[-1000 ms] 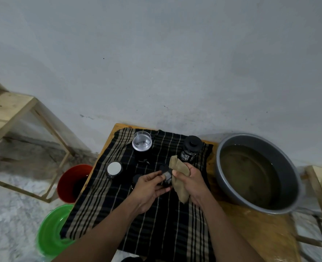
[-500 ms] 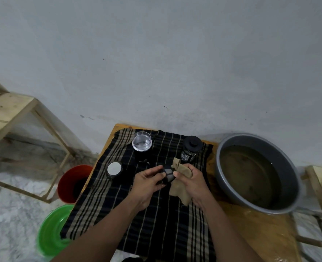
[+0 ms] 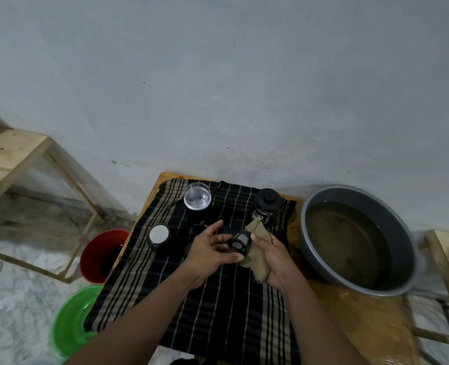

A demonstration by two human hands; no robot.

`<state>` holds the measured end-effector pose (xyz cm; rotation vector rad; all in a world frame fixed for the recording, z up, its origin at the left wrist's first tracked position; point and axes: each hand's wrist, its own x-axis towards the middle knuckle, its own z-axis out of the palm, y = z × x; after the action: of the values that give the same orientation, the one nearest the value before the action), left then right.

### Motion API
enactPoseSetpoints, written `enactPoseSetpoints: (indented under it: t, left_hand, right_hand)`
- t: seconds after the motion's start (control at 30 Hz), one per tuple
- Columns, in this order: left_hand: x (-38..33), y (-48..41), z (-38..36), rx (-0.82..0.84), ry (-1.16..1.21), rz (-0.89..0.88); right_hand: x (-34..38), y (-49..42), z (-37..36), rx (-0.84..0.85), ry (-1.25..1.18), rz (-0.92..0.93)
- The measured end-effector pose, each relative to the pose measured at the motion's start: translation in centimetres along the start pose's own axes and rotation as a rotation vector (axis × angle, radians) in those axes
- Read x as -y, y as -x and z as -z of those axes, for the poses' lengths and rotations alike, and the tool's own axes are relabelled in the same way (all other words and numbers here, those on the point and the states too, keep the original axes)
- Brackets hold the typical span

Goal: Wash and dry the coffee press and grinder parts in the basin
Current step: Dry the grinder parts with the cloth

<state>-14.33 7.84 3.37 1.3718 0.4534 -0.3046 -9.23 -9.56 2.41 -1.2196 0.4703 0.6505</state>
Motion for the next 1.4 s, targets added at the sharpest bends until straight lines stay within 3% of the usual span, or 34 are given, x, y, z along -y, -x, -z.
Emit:
enactPoseSetpoints:
  t: [0.2, 0.47, 0.6, 0.7, 0.83, 0.93, 1.1, 1.23, 1.33, 1.4]
  left_hand:
    - [0.6, 0.4, -0.7, -0.079, 0.115, -0.075]
    - [0.0, 0.4, -1.2, -0.029, -0.281, -0.275]
    - [0.4, -0.2, -0.5, -0.18, -0.354, -0.377]
    - [0.8, -0.1, 0.3, -0.134, -0.449, -0.356]
    - [1.3, -0.1, 0.4, -0.013, -0.56, -0.372]
    - [1.1, -0.4, 0.4, 0.052, -0.695, -0.457]
    - [2.5, 0.3, 0.4, 0.078, -0.916, -0.585]
    - [1.6, 0.1, 0.4, -0.001, -0.83, -0.577]
    - [0.7, -0.9, 1.2, 0.048, -0.926, -0.606]
    - [1.2, -0.7, 1.3, 0.06, -1.011, -0.615]
  right_hand:
    - [0.8, 0.4, -1.0, -0.067, -0.016, -0.081]
    - [0.3, 1.1, -1.0, 0.018, 0.215, -0.096]
    - [0.5, 1.6, -1.2, -0.045, 0.399, 0.082]
    - [1.3, 1.5, -1.0, -0.091, 0.488, 0.317]
    - [2.5, 2.4, -2.0, 0.198, 1.08, 0.401]
    - [2.5, 2.8, -2.3, 0.263, 1.238, 0.309]
    - [3.0, 2.6, -2.4, 0.272, 1.042, 0.09]
    - [2.3, 2.6, -1.5, 0.158, 0.767, 0.091]
    - [1.3, 2.8, -1.8, 0.164, 0.992, 0.167]
    - [1.3, 2.4, -2.1, 0.177, 0.993, 0.115]
